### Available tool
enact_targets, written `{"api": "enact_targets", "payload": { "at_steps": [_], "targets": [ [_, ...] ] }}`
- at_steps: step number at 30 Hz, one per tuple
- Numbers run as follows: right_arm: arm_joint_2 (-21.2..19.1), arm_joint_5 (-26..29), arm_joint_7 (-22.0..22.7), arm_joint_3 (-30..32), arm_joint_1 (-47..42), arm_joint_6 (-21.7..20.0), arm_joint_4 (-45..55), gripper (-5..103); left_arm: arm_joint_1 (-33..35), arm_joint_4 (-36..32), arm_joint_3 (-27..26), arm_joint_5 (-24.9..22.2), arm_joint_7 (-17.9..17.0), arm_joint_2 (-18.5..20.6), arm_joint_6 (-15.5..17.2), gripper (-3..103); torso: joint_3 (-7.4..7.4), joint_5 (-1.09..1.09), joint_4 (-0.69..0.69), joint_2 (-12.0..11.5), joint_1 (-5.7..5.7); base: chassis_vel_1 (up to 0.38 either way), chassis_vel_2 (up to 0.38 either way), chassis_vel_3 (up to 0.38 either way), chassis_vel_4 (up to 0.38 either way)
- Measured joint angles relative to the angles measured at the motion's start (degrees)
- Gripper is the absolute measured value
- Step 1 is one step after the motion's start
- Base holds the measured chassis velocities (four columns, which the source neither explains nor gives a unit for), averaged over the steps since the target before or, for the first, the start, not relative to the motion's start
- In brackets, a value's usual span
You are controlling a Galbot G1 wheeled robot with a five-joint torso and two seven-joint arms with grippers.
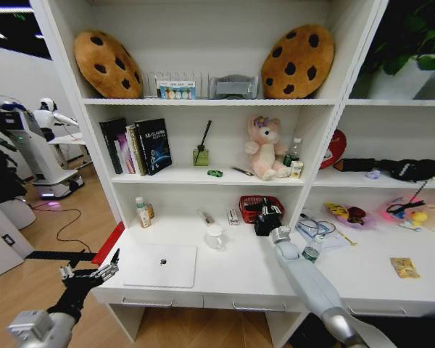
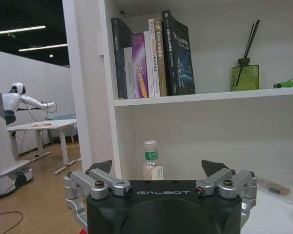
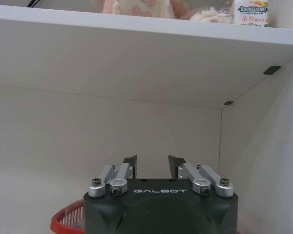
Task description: Organize the objects on the table.
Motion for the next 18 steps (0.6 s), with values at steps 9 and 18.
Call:
{"api": "enact_targets", "payload": {
  "at_steps": [9,18],
  "targets": [
    [-4.4,4.3,-0.8,0.9,-5.3,-0.8,9.6,72,0.0,0.0,0.0,0.0,0.0,0.0,0.0,100,0.0,-0.01,0.01,0.0,0.01,0.0,0.0,0.0,0.0],
    [-10.9,7.6,6.0,4.5,-23.4,-13.4,34.6,99,0.0,0.0,0.0,0.0,0.0,0.0,0.0,100,-0.01,0.01,0.03,0.0,0.0,0.0,0.0,0.0,0.0]
  ]
}}
